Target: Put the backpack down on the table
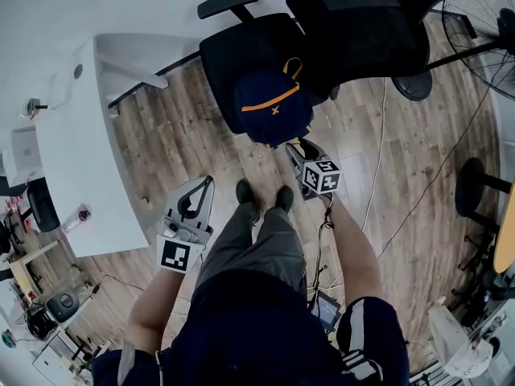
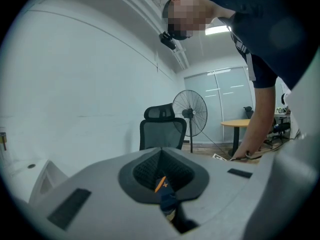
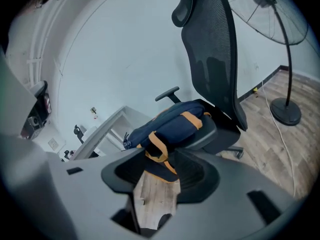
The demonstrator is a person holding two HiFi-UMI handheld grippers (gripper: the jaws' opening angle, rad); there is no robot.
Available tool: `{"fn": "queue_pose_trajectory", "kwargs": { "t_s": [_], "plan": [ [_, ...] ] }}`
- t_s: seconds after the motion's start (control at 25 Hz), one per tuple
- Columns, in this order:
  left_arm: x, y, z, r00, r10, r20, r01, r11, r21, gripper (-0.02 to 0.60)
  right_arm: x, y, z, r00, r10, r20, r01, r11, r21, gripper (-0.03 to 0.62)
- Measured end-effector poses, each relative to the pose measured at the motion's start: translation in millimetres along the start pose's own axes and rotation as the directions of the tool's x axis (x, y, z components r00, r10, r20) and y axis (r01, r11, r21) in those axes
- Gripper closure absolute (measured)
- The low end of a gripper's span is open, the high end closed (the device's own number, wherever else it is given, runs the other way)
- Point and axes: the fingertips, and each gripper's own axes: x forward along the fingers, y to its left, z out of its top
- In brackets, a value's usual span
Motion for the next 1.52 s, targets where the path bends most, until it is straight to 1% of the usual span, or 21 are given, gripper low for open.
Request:
{"fn": "queue_pose_trajectory", "kwargs": {
  "t_s": [0.12,0.16,0.2,0.28,0.4,0.52,0.6,0.68,0.76,0.84,0.88,1.0,1.24,1.4,1.52],
  "plan": [
    [0,-3,-4,1.0,-0.004,-0.012,0.004,1.0,0.0,0.578,5,3,0,1.0,0.019,0.005,-0.019,1.0,-0.024,0.431],
    [0,-3,-5,1.0,-0.007,-0.015,0.007,1.0,0.001,0.578,5,3,1,1.0,0.021,0.011,-0.021,0.999,-0.027,0.431],
    [0,-4,-6,1.0,-0.008,-0.017,0.008,1.0,-0.001,0.578,6,2,2,1.0,0.023,0.019,-0.023,0.999,-0.028,0.428],
    [0,-4,-7,1.0,-0.009,-0.022,0.009,1.0,-0.006,0.578,4,0,4,0.999,0.032,0.035,-0.031,0.999,-0.023,0.398],
    [-2,-4,-9,0.999,-0.011,-0.034,0.01,1.0,-0.014,0.578,1,-1,3,0.996,0.078,0.043,-0.077,0.997,-0.017,0.398],
    [-5,-5,-17,0.998,-0.02,-0.057,0.02,1.0,-0.006,0.578,2,2,-1,0.991,0.133,0.03,-0.131,0.99,-0.042,0.398],
    [-5,-4,-20,0.998,-0.023,-0.062,0.023,1.0,-0.003,0.578,4,6,-1,0.988,0.154,0.029,-0.152,0.986,-0.067,0.399],
    [-5,-5,-22,0.997,-0.024,-0.067,0.024,1.0,-0.007,0.578,8,9,0,0.986,0.164,0.034,-0.161,0.984,-0.078,0.415],
    [-5,-7,-24,0.997,-0.031,-0.076,0.031,1.0,-0.007,0.578,10,11,0,0.985,0.169,0.034,-0.166,0.983,-0.081,0.463],
    [-4,-8,-27,0.996,-0.035,-0.085,0.035,0.999,-0.008,0.578,12,9,1,0.986,0.16,0.042,-0.156,0.985,-0.077,0.553],
    [-4,-8,-28,0.996,-0.034,-0.088,0.034,0.999,-0.01,0.578,11,7,2,0.987,0.152,0.053,-0.148,0.987,-0.068,0.56],
    [-4,-9,-29,0.995,-0.035,-0.089,0.034,0.999,-0.012,0.578,7,2,7,0.988,0.13,0.081,-0.126,0.991,-0.05,0.568],
    [-2,-10,-29,0.996,-0.031,-0.084,0.03,0.999,-0.016,0.578,-2,4,10,0.991,0.088,0.096,-0.083,0.995,-0.053,0.583],
    [-4,-11,-29,0.996,-0.03,-0.081,0.029,0.999,-0.023,0.578,-13,10,14,0.993,0.051,0.108,-0.041,0.995,-0.089,0.586],
    [-4,-12,-27,0.997,-0.029,-0.073,0.027,0.999,-0.021,0.578,-22,19,22,0.993,0.043,0.112,-0.031,0.994,-0.104,0.588]
  ]
}}
